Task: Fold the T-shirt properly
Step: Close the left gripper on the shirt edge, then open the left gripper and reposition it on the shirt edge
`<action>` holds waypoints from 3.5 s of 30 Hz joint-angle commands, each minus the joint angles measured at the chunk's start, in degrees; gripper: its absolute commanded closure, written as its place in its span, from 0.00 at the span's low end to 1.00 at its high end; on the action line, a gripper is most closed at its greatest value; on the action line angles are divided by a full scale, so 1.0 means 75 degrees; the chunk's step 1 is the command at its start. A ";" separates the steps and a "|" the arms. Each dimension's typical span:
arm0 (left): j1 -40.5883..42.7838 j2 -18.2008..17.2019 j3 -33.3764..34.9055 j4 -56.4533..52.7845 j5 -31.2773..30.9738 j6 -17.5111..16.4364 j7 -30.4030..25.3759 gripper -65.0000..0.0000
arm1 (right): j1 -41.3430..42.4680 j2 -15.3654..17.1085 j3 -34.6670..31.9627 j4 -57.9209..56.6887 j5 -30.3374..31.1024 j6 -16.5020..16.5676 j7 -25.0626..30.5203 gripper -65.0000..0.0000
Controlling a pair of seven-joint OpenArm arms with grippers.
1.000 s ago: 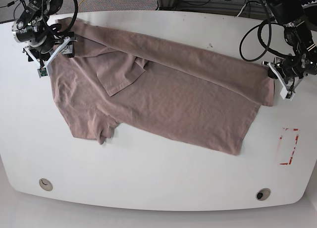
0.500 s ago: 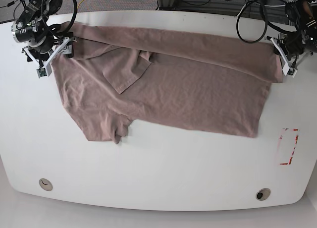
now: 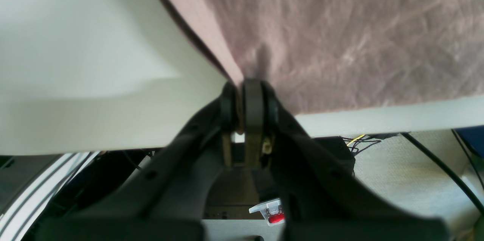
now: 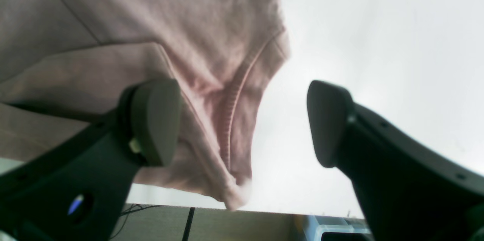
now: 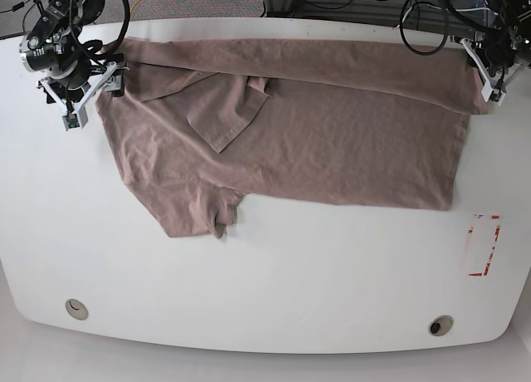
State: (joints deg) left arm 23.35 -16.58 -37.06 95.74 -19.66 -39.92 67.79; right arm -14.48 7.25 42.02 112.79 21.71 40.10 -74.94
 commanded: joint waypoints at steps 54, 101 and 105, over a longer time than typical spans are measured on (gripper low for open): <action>-0.1233 0.0177 0.0106 0.1646 0.0154 -0.0010 0.1247 0.63 | -0.0572 -0.0105 0.0041 0.0088 0.0451 -0.0013 -0.0341 0.42; -0.0998 0.0165 0.0762 -0.0159 0.1033 -0.0010 -0.0429 0.63 | -0.1029 -0.0081 0.0182 -0.0381 0.0439 -0.0013 -0.0365 0.91; -0.0998 0.0153 0.0762 -0.0159 0.1033 -0.0010 -0.0429 0.63 | -0.1263 -0.0081 0.0463 -0.0088 0.0475 -0.0013 -0.0470 0.91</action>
State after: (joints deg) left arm 15.55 -14.94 -31.24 94.48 -12.69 -39.94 63.42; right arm -22.96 5.67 44.03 109.38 25.52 40.07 -78.08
